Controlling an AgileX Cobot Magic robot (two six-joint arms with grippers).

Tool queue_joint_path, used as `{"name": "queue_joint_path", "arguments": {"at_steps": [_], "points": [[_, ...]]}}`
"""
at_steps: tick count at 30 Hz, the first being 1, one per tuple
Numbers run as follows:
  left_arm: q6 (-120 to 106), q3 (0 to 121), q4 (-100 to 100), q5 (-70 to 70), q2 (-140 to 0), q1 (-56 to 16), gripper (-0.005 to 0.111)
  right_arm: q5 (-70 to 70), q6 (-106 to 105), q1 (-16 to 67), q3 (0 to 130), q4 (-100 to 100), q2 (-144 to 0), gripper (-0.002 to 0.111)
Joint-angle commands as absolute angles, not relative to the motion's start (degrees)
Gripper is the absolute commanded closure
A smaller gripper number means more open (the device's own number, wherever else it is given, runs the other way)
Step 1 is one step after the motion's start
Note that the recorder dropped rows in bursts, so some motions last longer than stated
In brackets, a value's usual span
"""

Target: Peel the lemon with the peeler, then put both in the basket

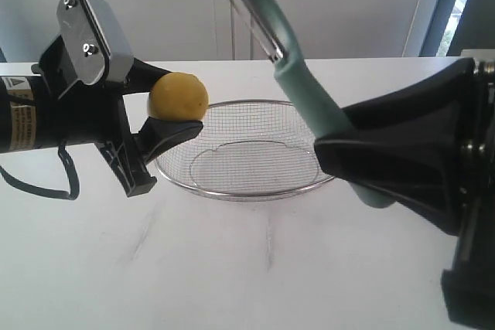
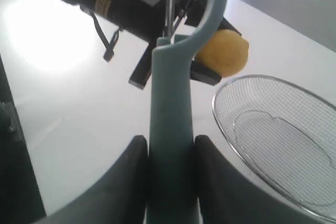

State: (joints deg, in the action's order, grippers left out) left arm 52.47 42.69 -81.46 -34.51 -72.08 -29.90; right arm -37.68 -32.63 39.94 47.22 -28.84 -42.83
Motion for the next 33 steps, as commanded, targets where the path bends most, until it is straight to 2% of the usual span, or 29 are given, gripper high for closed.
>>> {"name": "queue_joint_path", "arguments": {"at_steps": [1, 4, 12, 17, 23, 28, 33], "points": [[54.5, 42.8, -81.5, -33.9, -71.4, -29.9, 0.107, -39.8, -32.8, 40.0, 47.2, -22.5, -42.5, 0.108], [58.4, 42.8, -81.5, -31.6, -71.4, -29.9, 0.107, -38.8, -29.4, 40.0, 47.2, -17.8, -43.1, 0.108], [75.2, 43.0, -85.0, -18.8, -71.3, -29.9, 0.107, -36.4, 0.9, 40.0, 47.2, 6.5, -49.2, 0.108], [97.7, 46.9, -99.9, -22.1, -71.3, -29.9, 0.107, -37.2, 3.7, 40.0, 47.3, 8.3, -54.8, 0.108], [98.9, 49.8, -99.9, -29.4, -71.3, -29.8, 0.107, -37.1, 3.7, 40.0, 47.5, 8.3, -59.5, 0.108], [79.5, 49.8, -99.9, -15.1, -71.3, -29.8, 0.107, -35.9, 3.7, 40.0, 47.5, 8.0, -60.2, 0.108], [78.7, 49.0, -99.9, 7.8, -71.3, -29.8, 0.107, -35.8, 3.7, 40.0, 47.5, 8.0, -60.2, 0.108]]}}
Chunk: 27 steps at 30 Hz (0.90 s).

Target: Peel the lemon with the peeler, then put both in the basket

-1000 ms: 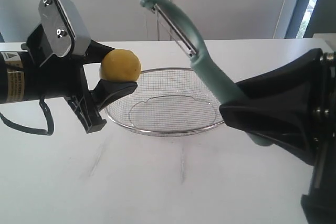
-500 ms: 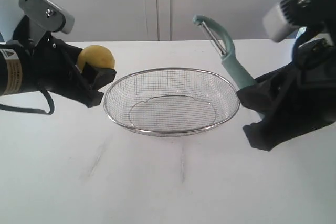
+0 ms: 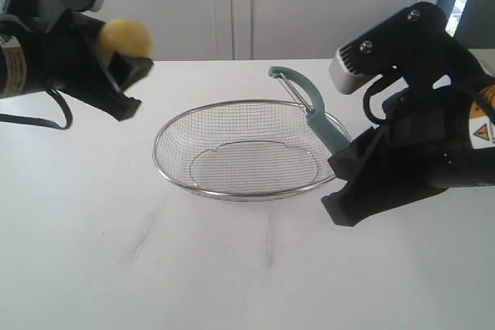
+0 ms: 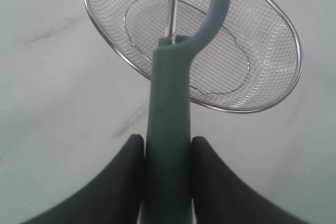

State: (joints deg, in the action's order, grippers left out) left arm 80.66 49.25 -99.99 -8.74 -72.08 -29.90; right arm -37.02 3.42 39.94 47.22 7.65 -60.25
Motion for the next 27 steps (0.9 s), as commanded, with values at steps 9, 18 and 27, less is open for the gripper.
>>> {"name": "queue_joint_path", "arguments": {"at_steps": [9, 18, 27], "points": [[24.6, 54.8, -42.9, 29.0, -75.5, -29.8, 0.107, -34.6, 5.6, 40.0, 49.4, 8.0, -60.2, 0.108], [-21.4, 59.4, 7.1, 31.1, -75.9, -30.0, 0.107, -31.1, 6.2, 39.8, 50.8, 8.0, -61.7, 0.108], [-23.2, 59.4, 9.3, 31.7, -75.9, -30.0, 0.107, -31.2, 4.3, 33.5, 61.5, 8.0, -77.2, 0.108]]}}
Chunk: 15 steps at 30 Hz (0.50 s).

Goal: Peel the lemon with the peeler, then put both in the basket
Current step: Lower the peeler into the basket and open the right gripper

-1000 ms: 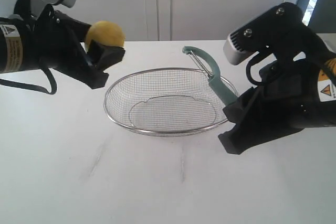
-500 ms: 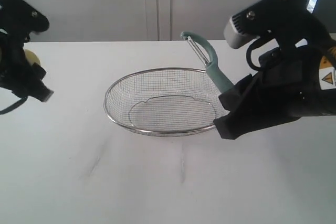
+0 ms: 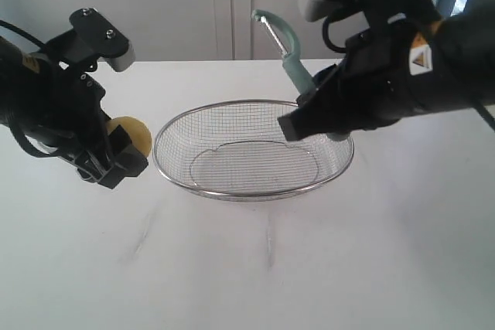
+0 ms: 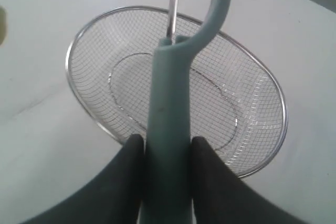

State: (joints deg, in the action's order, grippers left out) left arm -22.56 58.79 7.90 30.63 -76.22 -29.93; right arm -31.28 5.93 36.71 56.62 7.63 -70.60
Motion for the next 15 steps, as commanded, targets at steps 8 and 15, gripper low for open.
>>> {"name": "queue_joint_path", "arguments": {"at_steps": [8, 15], "points": [[-22.9, 59.4, 9.3, 31.5, -75.9, -30.0, 0.107, -28.7, 1.6, 28.8, 71.6, 8.0, -92.4, 0.108], [-22.9, 59.4, 9.3, 31.5, -75.9, -30.0, 0.107, -25.0, 1.7, 28.0, 73.9, 8.0, -102.0, 0.108]]}}
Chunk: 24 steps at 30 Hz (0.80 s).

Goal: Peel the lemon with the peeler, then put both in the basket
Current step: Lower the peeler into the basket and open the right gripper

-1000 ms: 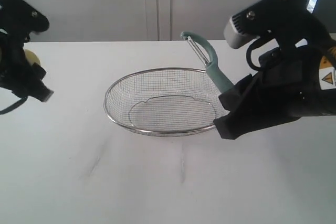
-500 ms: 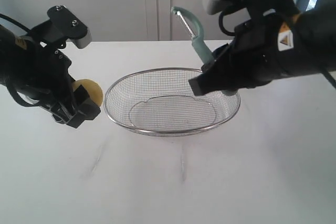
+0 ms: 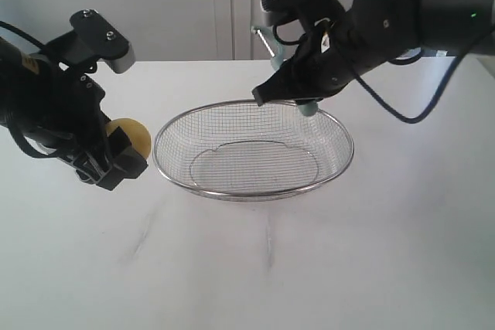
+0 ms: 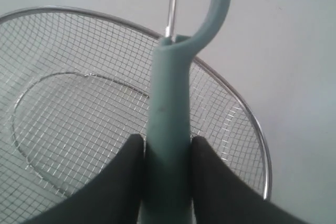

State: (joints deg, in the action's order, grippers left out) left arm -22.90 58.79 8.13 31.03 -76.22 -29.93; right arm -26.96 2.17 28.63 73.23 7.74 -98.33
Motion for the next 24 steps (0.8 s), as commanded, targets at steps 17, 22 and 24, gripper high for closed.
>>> {"name": "queue_joint_path", "arguments": {"at_steps": [17, 22, 24], "points": [[-22.8, 59.4, 9.7, 31.4, -75.9, -30.0, 0.107, -25.8, 1.7, 28.0, 73.5, 8.0, -109.7, 0.108], [-22.8, 59.4, 9.7, 31.3, -75.9, -30.0, 0.107, -25.6, 1.6, 28.0, 73.4, 8.0, -109.7, 0.108], [-22.8, 59.4, 9.7, 31.3, -75.9, -30.0, 0.107, -25.2, 1.2, 28.0, 73.4, 8.0, -109.7, 0.108]]}}
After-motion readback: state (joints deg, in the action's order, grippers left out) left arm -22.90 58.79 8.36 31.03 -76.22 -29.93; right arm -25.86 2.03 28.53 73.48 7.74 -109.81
